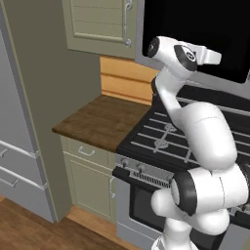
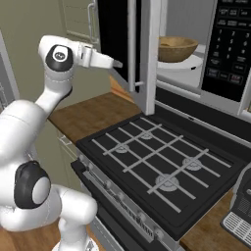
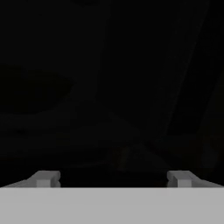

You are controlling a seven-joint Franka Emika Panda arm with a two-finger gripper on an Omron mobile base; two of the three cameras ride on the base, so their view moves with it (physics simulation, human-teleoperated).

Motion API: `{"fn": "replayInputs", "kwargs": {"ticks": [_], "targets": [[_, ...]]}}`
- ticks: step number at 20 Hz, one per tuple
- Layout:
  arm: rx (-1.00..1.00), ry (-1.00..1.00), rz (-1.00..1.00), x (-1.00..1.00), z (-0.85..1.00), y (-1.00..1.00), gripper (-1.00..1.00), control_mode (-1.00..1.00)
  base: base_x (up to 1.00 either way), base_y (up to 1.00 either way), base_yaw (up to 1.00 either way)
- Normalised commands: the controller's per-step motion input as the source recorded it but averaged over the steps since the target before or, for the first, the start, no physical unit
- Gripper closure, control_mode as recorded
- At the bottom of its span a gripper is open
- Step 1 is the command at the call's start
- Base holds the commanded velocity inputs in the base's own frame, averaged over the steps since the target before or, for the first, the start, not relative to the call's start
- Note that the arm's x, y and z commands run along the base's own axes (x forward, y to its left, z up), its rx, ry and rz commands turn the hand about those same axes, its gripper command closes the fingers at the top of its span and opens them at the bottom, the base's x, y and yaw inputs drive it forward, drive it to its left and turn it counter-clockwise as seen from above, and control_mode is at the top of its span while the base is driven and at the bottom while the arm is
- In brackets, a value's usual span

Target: Pick the avocado from the sink and place it in the bowl. Then pick the bowl and place it in the microwave. Then close the microwave door and press the start button.

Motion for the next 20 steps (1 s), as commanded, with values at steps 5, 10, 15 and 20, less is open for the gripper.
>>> {"fn": "replayInputs", "kwargs": {"ticks": [5,10,15,20], "targets": [[0.25,-0.22,0.11,0.5,-0.01,-0.58,-1.0,-1.0,0.0,0.0,0.0],[0.18,-0.16,0.04,0.55,0.0,-0.36,-1.0,-1.0,0.0,0.0,0.0],[0.15,-0.11,0.0,0.61,0.0,-0.45,-1.0,-1.0,0.0,0.0,0.0],[0.12,-0.18,0.0,0.58,-0.1,-0.42,-1.0,-1.0,0.0,0.0,0.0]]}}
